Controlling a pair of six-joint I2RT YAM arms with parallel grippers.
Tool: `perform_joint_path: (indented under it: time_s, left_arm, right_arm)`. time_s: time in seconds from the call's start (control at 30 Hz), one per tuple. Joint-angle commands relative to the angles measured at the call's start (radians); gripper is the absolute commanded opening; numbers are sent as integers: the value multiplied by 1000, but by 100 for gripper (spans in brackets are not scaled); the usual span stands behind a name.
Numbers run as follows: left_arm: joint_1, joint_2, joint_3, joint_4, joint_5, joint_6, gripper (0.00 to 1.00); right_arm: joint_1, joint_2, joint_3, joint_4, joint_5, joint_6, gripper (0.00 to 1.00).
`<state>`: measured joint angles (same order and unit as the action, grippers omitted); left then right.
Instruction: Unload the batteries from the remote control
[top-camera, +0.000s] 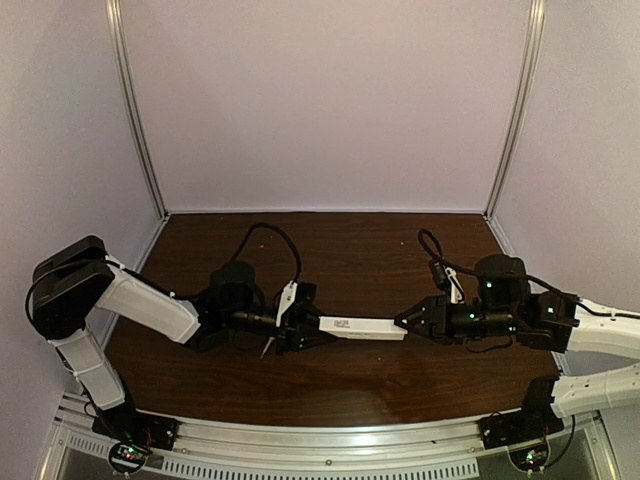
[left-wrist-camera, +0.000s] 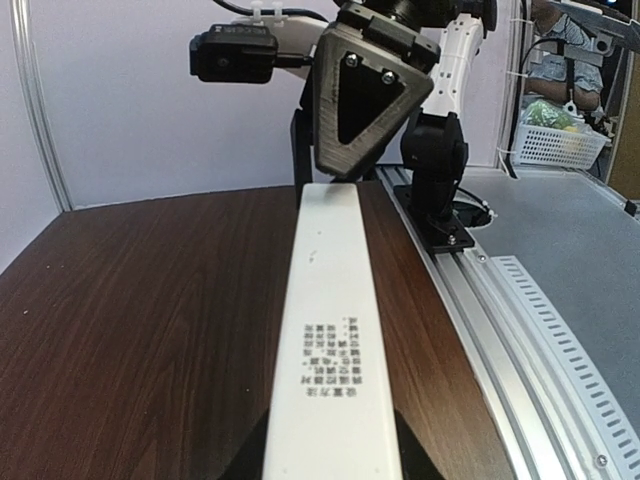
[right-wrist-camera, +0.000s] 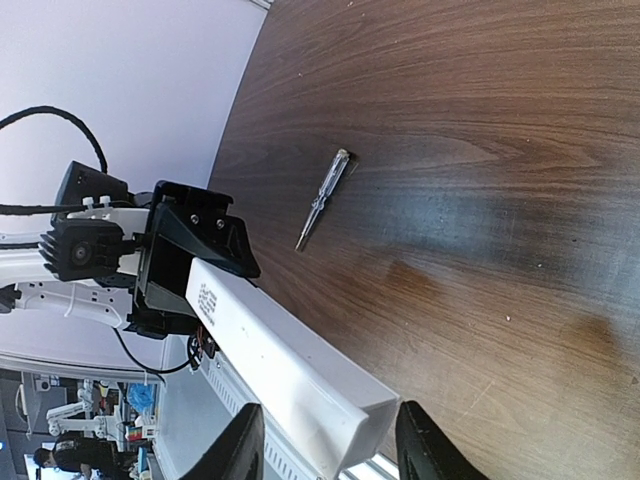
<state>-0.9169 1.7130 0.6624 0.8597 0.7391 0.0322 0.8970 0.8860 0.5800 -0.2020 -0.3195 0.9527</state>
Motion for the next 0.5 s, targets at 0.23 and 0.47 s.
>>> perform_joint_path:
  time_s: [0.23,0.47]
  left_arm:
    - [7,22,32,27,-28,11,0]
    - [8,32,43,17,-41,14,0]
  right_arm:
    - [-3,3,-19,11,-5,9,41]
    - [-3,10,-20,15,-4,14,37]
